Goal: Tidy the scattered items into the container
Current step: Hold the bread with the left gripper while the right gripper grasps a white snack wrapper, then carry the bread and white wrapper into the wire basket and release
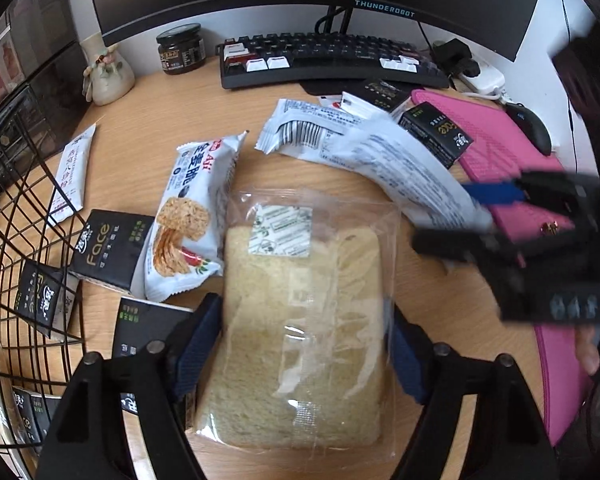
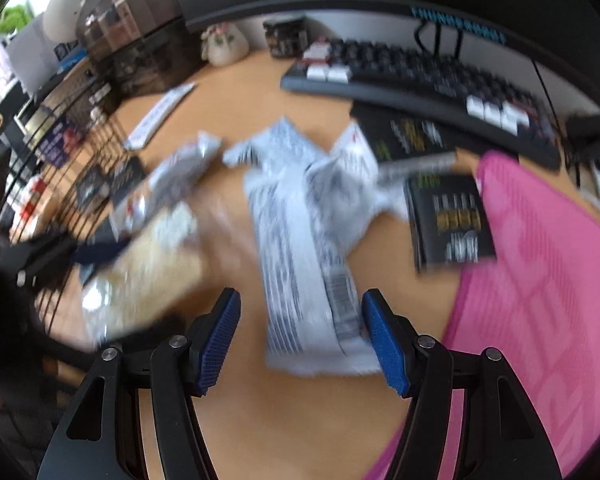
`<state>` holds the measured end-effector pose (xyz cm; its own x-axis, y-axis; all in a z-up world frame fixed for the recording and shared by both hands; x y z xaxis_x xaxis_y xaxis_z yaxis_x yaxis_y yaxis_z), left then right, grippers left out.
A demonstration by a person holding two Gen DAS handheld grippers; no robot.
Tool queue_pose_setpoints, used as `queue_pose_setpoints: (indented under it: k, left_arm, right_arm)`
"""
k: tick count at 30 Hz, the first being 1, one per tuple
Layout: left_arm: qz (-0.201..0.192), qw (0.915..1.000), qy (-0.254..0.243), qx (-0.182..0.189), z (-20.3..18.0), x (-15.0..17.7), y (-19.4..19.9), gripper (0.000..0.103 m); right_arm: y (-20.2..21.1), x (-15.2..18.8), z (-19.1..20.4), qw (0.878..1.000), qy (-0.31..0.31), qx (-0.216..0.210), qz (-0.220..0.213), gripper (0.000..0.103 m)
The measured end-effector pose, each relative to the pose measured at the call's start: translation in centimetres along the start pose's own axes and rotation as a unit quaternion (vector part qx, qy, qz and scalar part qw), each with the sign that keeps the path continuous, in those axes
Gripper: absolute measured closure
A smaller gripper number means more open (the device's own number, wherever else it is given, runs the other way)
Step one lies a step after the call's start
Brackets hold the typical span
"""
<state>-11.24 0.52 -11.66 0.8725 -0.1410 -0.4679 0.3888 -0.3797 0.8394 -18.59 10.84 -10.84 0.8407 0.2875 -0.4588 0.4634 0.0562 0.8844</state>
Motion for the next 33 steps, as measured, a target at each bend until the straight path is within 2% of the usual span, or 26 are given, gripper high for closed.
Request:
queue_pose_setpoints:
  k: [3, 8, 9, 11, 15, 22, 29, 33]
  left_arm:
    - [0.000, 1.0000, 0.003, -0.003, -0.1, 0.1, 0.0, 0.023]
    - [-0.002, 1.0000, 0.005, -0.006, -0.2, 0.3, 0.0, 0.023]
    - [-0.002, 1.0000, 0.006, -0.006, -0.1, 0.3, 0.0, 0.023]
    - [-0.006, 0.9999, 0.007, -0.005, -0.2, 0.2, 0.1, 0.024]
    - [-0.012, 0.9999, 0.011, -0.006, -0.4, 0.1, 0.4, 0.026]
    - [-0.028, 0.9996, -0.004, -0.003, -2.3, -0.4, 2.2, 0.027]
    - [-0.066, 0.9975, -0.023, -0.013, -4.5, -1.3, 6.6, 0.027]
    - [-0.091, 0.9953, -0.017, -0.028, -3.8, -1.4, 10.7, 0.027]
  right_arm:
    - [0.7, 0.5, -0.3, 1.000, -0.005, 0.015, -0.012, 0.039]
    - [0.0, -0.7, -0.4, 0.999, -0.001, 0.032, -0.018, 0.040]
    - [-0.4, -0.7, -0.2, 0.999, 0.003, 0.033, -0.010, 0.046]
    - [-0.5, -0.5, -0.1, 1.000, 0.007, 0.029, -0.009, 0.067]
    - [0.2, 0.3, -0.3, 1.000, 0.009, 0.025, -0.009, 0.068]
    - [3.8, 1.0, -1.3, 0.999, -0.007, 0.029, -0.037, 0.068]
    - [8.5, 0.7, -1.4, 0.997, -0.015, 0.028, -0.075, 0.068]
    - [11.4, -0.4, 0.3, 0.994, -0.009, 0.013, -0.107, 0.068]
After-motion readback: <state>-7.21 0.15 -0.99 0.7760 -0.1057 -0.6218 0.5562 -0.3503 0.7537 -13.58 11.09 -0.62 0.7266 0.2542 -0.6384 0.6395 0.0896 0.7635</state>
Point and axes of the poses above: each gripper's, at about its wrist camera, not at the fingertips, and y roughly against the way its jaws point, z to its left, x to its underside, the point moved 3 cm from there along -y, roughly the way its jaws point, and after that the axes turned 15 degrees about x, right-handed, at the moved point
